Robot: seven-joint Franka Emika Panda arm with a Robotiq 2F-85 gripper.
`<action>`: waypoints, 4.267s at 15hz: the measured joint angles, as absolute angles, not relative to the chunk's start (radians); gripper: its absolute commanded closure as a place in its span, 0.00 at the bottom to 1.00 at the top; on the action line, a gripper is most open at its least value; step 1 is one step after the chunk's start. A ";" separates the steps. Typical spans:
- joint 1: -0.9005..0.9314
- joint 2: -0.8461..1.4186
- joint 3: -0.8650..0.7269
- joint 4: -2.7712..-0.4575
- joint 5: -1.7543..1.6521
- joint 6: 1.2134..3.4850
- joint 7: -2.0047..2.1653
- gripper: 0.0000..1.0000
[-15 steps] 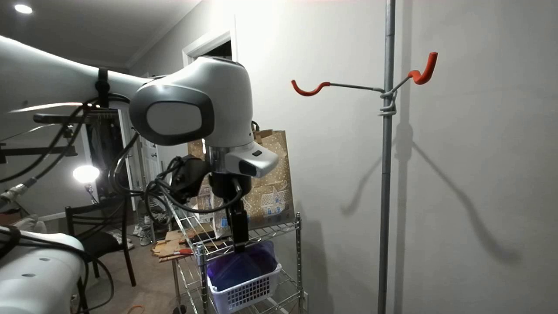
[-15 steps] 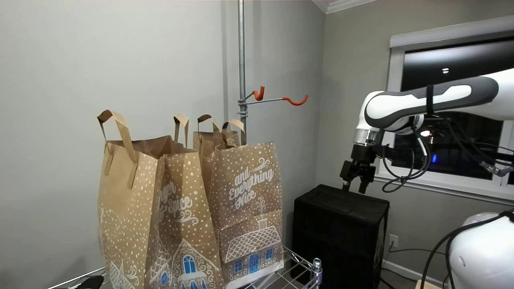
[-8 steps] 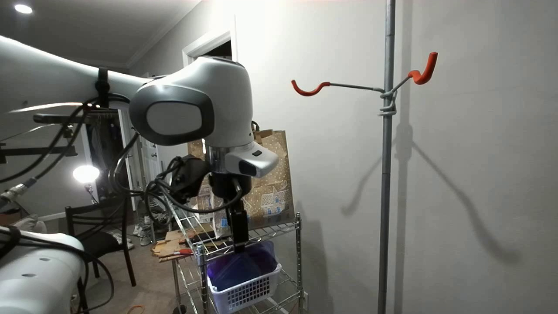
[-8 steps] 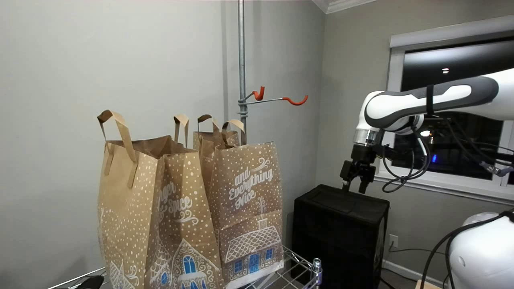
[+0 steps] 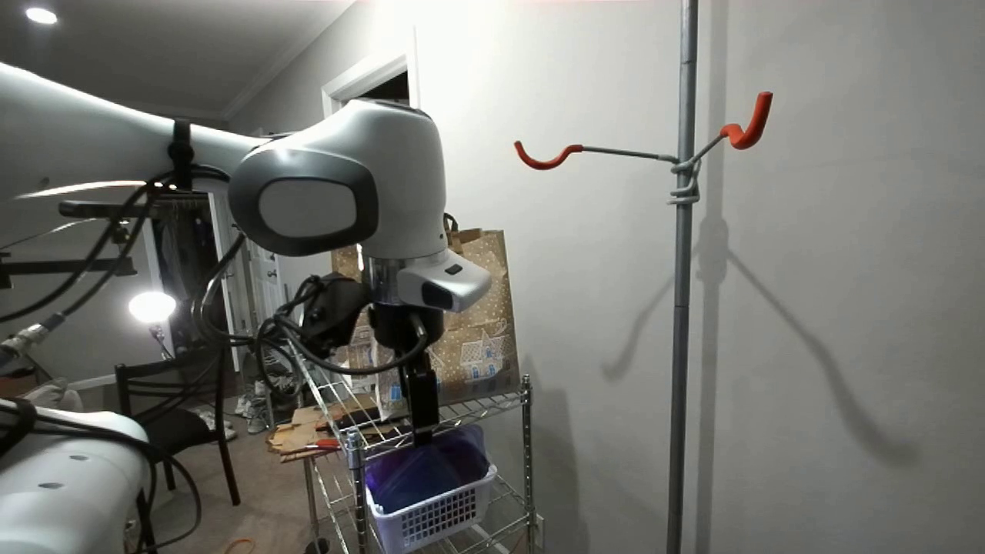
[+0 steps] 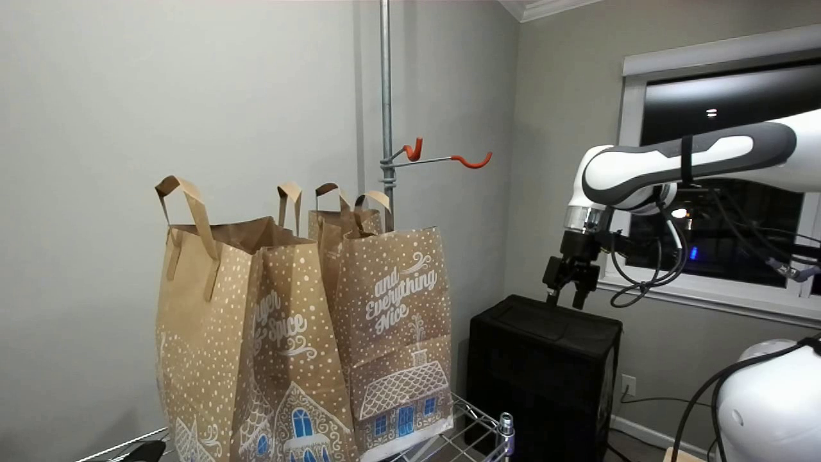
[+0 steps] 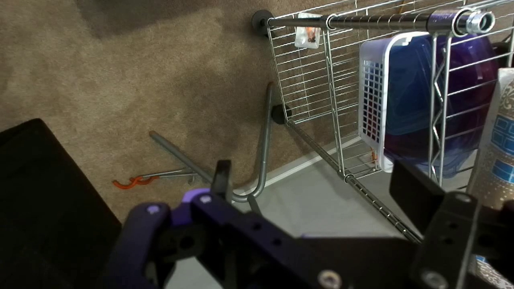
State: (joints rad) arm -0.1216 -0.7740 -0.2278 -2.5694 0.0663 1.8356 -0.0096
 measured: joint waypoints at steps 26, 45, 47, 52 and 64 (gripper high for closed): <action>0.171 -0.433 0.289 -1.942 0.147 2.197 0.144 0.00; 0.145 -0.297 0.340 -1.812 0.115 2.205 0.691 0.00; 0.154 -0.282 0.349 -1.799 0.115 2.205 0.713 0.00; 0.162 -0.255 0.363 -1.783 0.072 2.204 0.723 0.25; 0.154 -0.251 0.343 -1.742 -0.084 2.155 0.737 0.94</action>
